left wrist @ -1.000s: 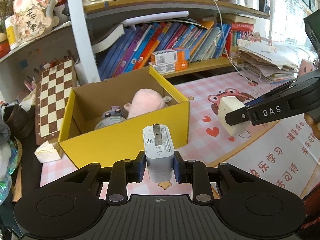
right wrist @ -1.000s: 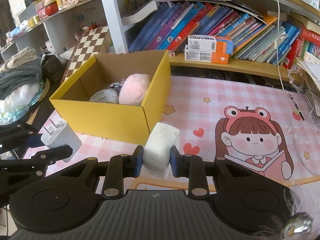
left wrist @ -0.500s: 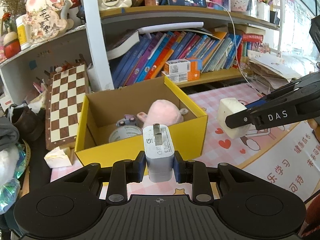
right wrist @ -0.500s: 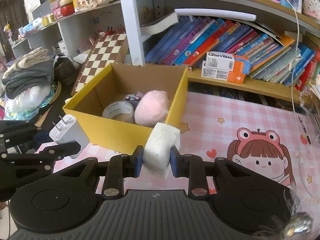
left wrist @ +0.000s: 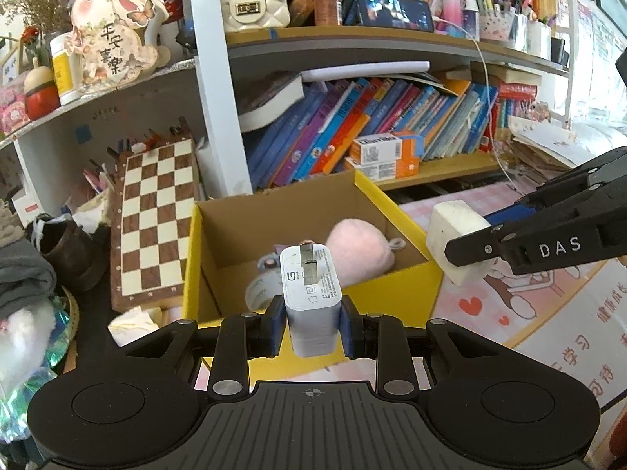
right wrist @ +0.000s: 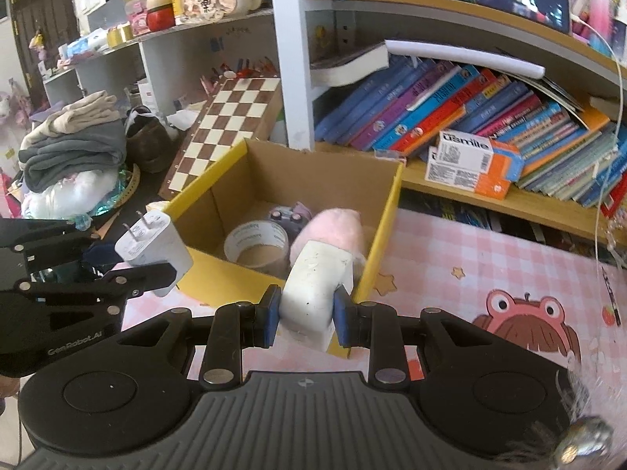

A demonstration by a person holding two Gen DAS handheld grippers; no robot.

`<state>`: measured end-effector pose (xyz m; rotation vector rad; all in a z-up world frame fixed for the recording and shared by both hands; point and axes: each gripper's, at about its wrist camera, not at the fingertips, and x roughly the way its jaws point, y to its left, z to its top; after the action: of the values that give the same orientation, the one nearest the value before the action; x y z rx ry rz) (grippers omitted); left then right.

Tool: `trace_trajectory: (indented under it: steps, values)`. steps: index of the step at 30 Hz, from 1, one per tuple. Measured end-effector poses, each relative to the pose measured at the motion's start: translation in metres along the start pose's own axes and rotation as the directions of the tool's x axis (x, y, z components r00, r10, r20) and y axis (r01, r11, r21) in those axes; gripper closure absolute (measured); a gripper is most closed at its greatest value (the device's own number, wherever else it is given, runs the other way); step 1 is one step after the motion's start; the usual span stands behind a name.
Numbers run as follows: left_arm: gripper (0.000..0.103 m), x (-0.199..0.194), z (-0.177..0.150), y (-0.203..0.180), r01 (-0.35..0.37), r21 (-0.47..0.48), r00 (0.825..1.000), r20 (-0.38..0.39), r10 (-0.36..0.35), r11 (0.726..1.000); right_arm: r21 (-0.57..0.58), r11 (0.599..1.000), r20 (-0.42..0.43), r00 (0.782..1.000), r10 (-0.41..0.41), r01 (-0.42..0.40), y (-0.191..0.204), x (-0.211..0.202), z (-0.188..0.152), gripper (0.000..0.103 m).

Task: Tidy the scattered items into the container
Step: 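Carry the charger with the left tool while the right tool carries the soap toward the box, then lower the white charger into the yellow box and open the left tool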

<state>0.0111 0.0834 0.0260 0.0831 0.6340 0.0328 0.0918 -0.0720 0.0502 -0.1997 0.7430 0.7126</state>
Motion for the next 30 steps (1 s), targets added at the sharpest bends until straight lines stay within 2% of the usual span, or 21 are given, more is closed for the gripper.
trace_trajectory:
  steps: [30]
  values:
    - [0.076, 0.058, 0.026, 0.037, -0.020, -0.017, 1.000, -0.014, 0.019, 1.000, -0.072, 0.997, -0.014, 0.999, 0.040, -0.041, 0.004, 0.059, 0.053, 0.077]
